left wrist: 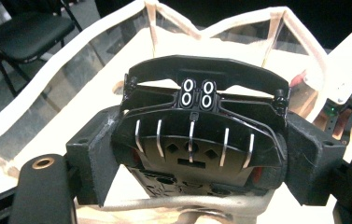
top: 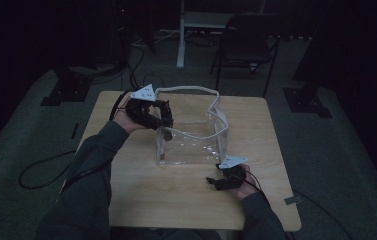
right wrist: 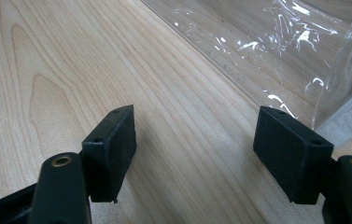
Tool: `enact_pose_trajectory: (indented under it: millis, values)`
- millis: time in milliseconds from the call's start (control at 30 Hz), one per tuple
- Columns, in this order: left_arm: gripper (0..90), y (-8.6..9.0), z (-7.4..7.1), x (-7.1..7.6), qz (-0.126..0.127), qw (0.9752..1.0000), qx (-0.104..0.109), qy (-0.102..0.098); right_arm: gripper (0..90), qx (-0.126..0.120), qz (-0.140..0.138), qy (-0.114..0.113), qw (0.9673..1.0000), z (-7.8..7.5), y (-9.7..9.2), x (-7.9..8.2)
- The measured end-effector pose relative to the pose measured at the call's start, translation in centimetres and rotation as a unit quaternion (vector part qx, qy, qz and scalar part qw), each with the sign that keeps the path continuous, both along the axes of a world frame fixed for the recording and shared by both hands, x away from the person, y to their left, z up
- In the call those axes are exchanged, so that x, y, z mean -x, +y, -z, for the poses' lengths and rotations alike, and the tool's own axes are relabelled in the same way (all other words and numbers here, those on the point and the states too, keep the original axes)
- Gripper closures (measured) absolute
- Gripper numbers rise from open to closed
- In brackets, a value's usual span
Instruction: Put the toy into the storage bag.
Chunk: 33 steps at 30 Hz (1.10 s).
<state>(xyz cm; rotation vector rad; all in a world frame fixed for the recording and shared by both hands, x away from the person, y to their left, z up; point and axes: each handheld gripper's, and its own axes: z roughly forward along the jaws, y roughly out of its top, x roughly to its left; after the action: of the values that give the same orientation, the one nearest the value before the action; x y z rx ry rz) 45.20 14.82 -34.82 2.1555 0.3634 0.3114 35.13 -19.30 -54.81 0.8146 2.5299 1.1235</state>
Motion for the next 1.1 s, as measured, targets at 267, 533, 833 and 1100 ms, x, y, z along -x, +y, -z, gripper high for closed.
enact_pose_trajectory:
  millis: [267, 533, 833, 1100]
  values:
    - [23.8, 0.6, 0.3, -0.5, -0.001, 0.9999, -0.002, 0.016, 29.2, 0.0, 0.0, 0.001, 1.0, 0.0, 0.0, 0.0]
    - [23.8, 0.9, -0.2, -1.0, -0.005, 0.9998, -0.005, 0.018, 29.3, 0.0, -0.001, 0.002, 1.0, 0.0, 0.0, 0.0]
    - [23.7, 1.3, -0.9, -3.0, -0.011, 0.9995, 0.008, 0.027, 29.3, -0.001, -0.002, 0.003, 1.0, 0.0, 0.0, 0.0]
    - [23.7, 1.8, 0.1, -3.8, -0.024, 0.9988, -0.013, 0.041, 29.3, -0.002, -0.006, 0.004, 1.0, 0.0, 0.1, 0.0]
